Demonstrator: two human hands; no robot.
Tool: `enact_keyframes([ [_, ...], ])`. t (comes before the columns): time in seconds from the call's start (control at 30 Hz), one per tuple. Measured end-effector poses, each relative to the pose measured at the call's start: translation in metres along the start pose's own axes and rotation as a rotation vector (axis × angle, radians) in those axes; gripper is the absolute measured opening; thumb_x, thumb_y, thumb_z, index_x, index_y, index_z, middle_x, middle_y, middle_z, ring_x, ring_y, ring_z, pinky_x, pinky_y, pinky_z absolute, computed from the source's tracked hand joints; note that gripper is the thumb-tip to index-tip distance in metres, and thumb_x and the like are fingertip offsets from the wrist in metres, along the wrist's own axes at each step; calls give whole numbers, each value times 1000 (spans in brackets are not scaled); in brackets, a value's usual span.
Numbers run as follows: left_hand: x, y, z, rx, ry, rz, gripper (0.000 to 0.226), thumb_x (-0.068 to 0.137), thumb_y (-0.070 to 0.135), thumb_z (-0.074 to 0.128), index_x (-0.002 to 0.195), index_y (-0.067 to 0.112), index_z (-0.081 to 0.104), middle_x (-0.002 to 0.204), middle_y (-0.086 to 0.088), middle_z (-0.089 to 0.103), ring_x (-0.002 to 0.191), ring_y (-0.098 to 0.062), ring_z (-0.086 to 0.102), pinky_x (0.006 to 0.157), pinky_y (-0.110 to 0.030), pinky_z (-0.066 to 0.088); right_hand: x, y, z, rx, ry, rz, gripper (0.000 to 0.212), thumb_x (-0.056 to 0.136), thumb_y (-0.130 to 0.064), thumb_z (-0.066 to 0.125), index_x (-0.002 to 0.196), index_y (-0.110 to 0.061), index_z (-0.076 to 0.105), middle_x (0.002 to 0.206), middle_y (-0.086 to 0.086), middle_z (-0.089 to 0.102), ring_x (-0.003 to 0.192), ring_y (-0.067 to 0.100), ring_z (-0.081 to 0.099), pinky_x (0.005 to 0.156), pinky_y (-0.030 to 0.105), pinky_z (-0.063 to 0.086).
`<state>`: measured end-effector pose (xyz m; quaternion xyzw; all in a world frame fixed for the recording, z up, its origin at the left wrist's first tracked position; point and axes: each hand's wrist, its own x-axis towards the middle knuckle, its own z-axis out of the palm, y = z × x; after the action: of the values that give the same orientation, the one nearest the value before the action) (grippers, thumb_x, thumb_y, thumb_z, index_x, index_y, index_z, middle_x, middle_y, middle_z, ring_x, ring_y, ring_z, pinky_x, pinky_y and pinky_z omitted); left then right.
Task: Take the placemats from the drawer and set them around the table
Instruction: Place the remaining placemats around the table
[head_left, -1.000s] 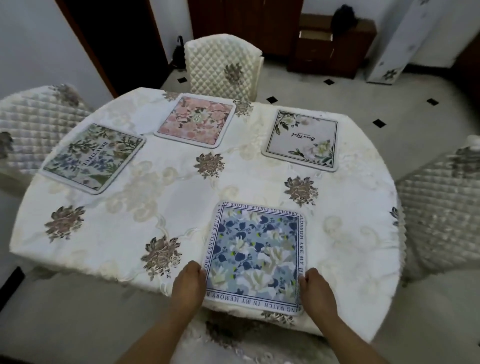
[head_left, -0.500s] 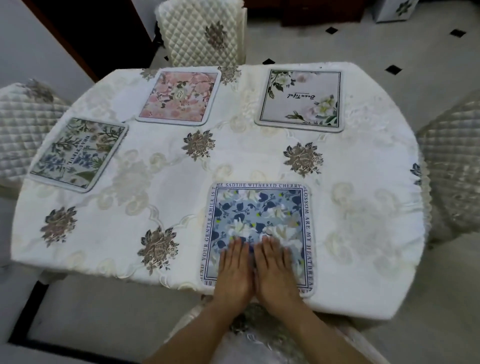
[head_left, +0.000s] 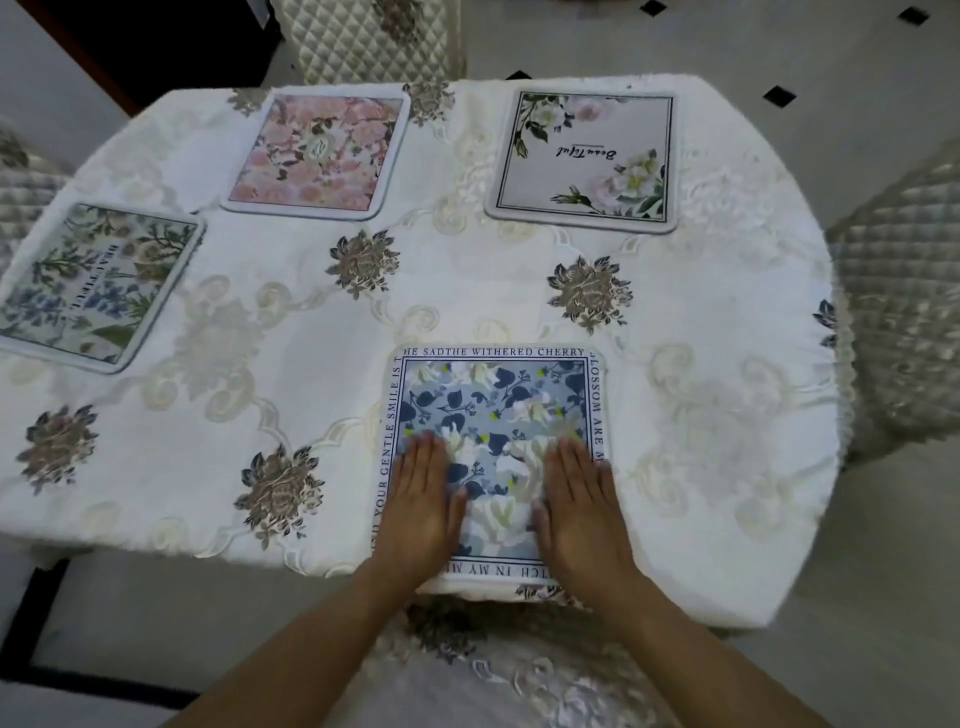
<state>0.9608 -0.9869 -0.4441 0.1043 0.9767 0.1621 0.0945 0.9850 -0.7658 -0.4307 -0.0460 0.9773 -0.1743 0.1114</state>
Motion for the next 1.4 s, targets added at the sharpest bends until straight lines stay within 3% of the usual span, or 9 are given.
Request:
enact_keyframes([
  [0.17,110,23,-9,22,-32,47,62,98,30,28,148,-4,15,157,-25,14,147,-37,7,120,-49,7,119,-37,-17,9,8,-42,60,100,-34,20,152,-8,7,161,10,4,148,23,-2,120,39,-3],
  [0.37,148,5,-17,97,7,114,56,101,28,28,146,-6,24,154,-26,23,145,-37,14,119,-51,15,161,-38,-21,-70,-29,-52,62,98,-38,9,152,-9,6,161,10,7,148,23,-1,121,42,1],
  [0.53,150,-8,-18,136,17,144,62,102,39,21,151,3,11,160,-17,11,148,-27,2,121,-40,1,151,-6,-21,-98,1,-70,64,98,-41,19,152,-8,7,161,11,8,148,22,0,120,39,0],
  [0.73,147,-37,-29,132,39,88,61,102,36,23,150,0,11,159,-20,12,148,-30,4,121,-43,5,118,49,-30,-82,72,76,69,95,-45,22,152,-7,11,160,12,10,148,22,1,120,40,3],
  [0.97,97,-17,-15,78,53,-62,65,101,40,19,149,-3,10,158,-24,7,148,-34,3,121,-45,5,52,33,-8,-66,68,124,68,98,-44,23,152,-6,5,161,13,0,148,24,-6,119,44,4],
  [1.1,-8,-4,15,95,20,-27,69,100,42,26,151,0,6,159,-19,-2,148,-34,3,118,-46,8,-37,27,22,-76,80,81,69,95,-46,22,148,-2,25,159,12,15,147,28,13,116,44,14],
  [1.2,-39,1,28,117,1,-94,72,97,49,22,150,1,12,160,-15,6,145,-34,16,117,-44,10,-57,21,33,-48,62,138,70,91,-50,18,146,-8,24,160,6,9,148,24,6,115,41,11],
  [1.3,-33,4,19,130,45,-90,74,96,52,15,150,4,6,160,-14,-2,147,-32,4,117,-43,8,-55,14,24,-69,47,113,69,88,-51,20,144,-11,23,162,3,-1,148,22,0,117,39,5],
  [1.4,-29,8,12,120,29,-50,76,94,54,13,151,4,0,161,-12,-10,148,-30,-5,116,-42,7,-52,18,21,-147,22,105,70,88,-49,22,145,-10,25,161,7,3,148,25,3,117,41,5],
])
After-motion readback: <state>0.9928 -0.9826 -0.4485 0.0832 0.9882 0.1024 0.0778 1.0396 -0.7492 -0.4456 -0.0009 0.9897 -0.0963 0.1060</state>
